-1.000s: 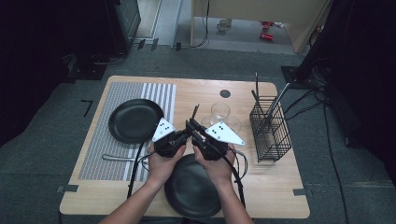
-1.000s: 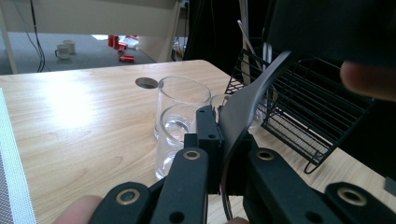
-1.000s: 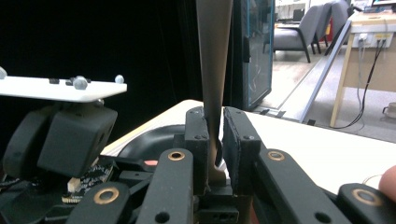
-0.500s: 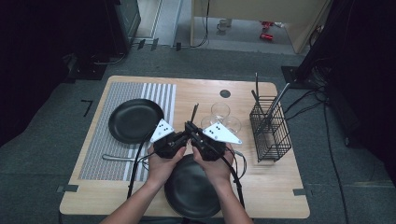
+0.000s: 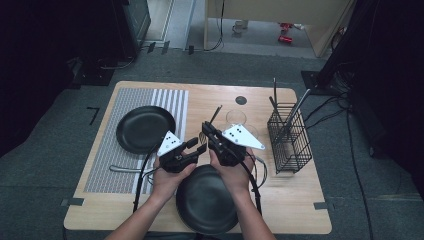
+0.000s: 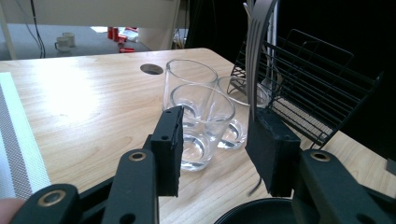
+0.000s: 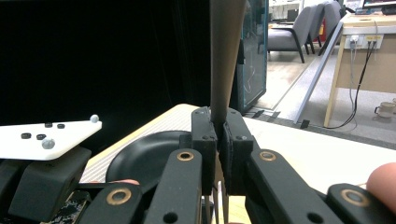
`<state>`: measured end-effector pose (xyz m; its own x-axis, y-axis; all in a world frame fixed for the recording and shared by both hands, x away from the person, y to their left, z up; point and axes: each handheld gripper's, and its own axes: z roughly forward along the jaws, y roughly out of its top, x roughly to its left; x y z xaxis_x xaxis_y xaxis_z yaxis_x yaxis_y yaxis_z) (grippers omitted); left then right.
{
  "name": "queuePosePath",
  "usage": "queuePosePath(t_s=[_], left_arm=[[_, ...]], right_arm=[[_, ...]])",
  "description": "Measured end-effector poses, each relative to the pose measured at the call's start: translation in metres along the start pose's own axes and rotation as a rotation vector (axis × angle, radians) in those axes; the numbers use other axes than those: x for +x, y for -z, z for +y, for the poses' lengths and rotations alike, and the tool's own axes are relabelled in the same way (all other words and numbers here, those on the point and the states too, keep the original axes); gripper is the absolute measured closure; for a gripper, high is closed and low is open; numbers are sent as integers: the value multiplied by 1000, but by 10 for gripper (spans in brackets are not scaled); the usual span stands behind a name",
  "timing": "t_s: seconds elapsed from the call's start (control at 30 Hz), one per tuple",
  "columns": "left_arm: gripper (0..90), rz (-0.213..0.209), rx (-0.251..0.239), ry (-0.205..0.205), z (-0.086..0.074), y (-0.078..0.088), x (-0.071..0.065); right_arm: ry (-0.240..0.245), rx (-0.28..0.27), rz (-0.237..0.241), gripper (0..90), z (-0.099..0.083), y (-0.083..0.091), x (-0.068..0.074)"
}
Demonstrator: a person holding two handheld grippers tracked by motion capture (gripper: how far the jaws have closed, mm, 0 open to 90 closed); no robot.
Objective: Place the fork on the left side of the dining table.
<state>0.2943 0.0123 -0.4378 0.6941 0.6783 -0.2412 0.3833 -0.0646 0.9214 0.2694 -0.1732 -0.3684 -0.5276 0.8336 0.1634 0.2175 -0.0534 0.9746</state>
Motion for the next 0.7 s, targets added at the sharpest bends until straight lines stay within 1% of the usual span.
queuePosePath(t_s=[0.07, 0.13, 0.2, 0.27, 0.37, 0.43, 0.5, 0.53, 0.57, 0.6, 0.63, 0.67, 0.7], left_arm=[[560, 7, 4, -2, 0, 1, 2], [555, 2, 7, 1, -2, 2, 3], [543, 4, 8, -9, -3, 3, 4], [537, 4, 7, -8, -3, 5, 5], [531, 25, -6, 3, -1, 11, 11], [533, 51, -13, 17, 2, 15, 15], [533, 64, -29, 31, 7, 20, 20], [533, 73, -38, 33, 10, 23, 22], [533, 73, -38, 33, 10, 23, 22], [532, 80, -56, 36, 16, 28, 25], [529, 80, -56, 36, 16, 28, 25], [525, 87, -75, 34, 23, 32, 26], [521, 88, -83, 29, 26, 35, 26]], right_arm=[[2, -6, -4, 870, 1, 0, 0], [-1, -11, -4, 870, 3, 0, -1], [0, -16, -8, 870, 6, 1, -1], [2, -19, -15, 870, 8, 2, -2], [15, -16, -25, 870, 9, 2, -4], [15, -9, -30, 870, 8, 3, -5], [15, -3, -34, 870, 6, 2, -6], [17, 1, -35, 870, 4, 2, -7], [17, 1, -35, 870, 4, 2, -7], [19, 9, -38, 871, 1, 1, -7], [19, 9, -38, 871, 1, 1, -7], [25, 21, -40, 870, -3, -1, -7], [25, 25, -41, 870, -4, -2, -7]])
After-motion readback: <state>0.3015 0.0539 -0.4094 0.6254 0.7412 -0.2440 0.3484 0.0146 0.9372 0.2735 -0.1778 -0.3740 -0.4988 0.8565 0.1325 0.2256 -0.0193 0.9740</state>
